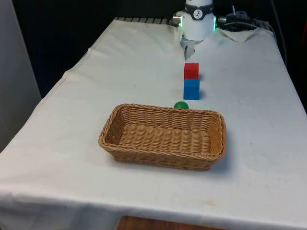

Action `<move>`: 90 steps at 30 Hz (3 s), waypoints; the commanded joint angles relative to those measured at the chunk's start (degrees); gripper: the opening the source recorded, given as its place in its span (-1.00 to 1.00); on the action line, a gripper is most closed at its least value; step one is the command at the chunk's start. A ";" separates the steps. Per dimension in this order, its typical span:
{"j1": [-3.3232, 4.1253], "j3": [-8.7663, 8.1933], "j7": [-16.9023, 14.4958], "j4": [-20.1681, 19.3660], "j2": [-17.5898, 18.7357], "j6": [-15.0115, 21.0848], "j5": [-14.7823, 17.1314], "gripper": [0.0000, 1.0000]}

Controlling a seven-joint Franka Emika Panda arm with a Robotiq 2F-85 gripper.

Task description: Place all non-red objects into the basket.

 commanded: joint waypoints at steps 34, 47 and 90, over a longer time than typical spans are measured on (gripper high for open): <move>-0.11 -0.23 0.17 -2.12 4.93 9.11 -0.80 1.00; -0.17 -0.17 0.06 -4.18 5.67 11.63 -0.40 1.00; -0.69 -0.86 -2.18 -13.52 8.31 28.59 0.17 1.00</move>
